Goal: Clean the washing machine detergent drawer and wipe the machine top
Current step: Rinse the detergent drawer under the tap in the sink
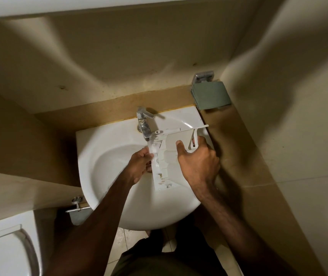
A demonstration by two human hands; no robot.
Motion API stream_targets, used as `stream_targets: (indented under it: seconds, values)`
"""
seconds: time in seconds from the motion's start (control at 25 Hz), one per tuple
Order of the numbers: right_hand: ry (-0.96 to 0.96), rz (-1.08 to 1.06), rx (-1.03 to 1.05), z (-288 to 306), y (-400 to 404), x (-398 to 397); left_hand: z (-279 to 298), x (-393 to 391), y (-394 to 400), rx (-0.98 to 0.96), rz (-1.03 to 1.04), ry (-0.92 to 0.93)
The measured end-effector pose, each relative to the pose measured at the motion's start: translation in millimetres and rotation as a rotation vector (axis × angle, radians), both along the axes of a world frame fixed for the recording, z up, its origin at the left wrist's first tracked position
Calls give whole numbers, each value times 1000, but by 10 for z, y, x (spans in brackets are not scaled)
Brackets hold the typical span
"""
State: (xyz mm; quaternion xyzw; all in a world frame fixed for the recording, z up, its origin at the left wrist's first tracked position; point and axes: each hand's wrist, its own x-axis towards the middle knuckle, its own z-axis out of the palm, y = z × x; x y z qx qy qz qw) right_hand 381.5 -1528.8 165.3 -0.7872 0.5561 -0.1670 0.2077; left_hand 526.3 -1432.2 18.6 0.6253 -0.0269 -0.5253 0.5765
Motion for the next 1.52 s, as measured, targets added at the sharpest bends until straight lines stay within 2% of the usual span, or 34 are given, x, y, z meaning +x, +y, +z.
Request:
stream_targets:
  seconds: [0.08, 0.2, 0.28, 0.44, 0.56, 0.64, 0.76, 0.84, 0.92, 1.08, 1.16, 1.36, 1.52]
  values:
    - [-11, -4, 2, 1, 29, -5, -31, -24, 63, -46, 3, 77]
    - [-23, 0, 65, 38, 76, 0, -50, -65, 28, 11, 85, -104]
    - [-72, 25, 249, 59, -15, -14, -72, -7, 1, -2, 145, -128]
    - [-313, -19, 782, 118, -211, -88, -67, 130, -2, 44, 213, -137]
    - [-362, -89, 724, 39, -162, -105, -11, 146, -7, 68, 156, -78]
    - [-463, -137, 704, -45, -137, -130, -22, 194, 81, 68, 41, -56]
    - [-554, -190, 709, -86, -116, -168, -61, 222, 210, 65, -61, -184]
    - [-581, -194, 707, -56, -82, -167, -51, 186, 173, 101, 32, -292]
    - [-603, -220, 695, -50, -63, -173, 10, 175, 92, 98, 124, -293]
    - [-717, -342, 743, 22, -128, -193, 66, 182, 100, 11, 235, -38]
    - [-776, -410, 783, 52, -133, -186, 42, 153, 143, -24, 252, 16]
    - [-833, -455, 855, 78, -45, -174, 70, 71, 92, 43, 309, -92]
    - [-808, -460, 899, 103, -108, -220, 153, 70, 114, 52, 342, -127]
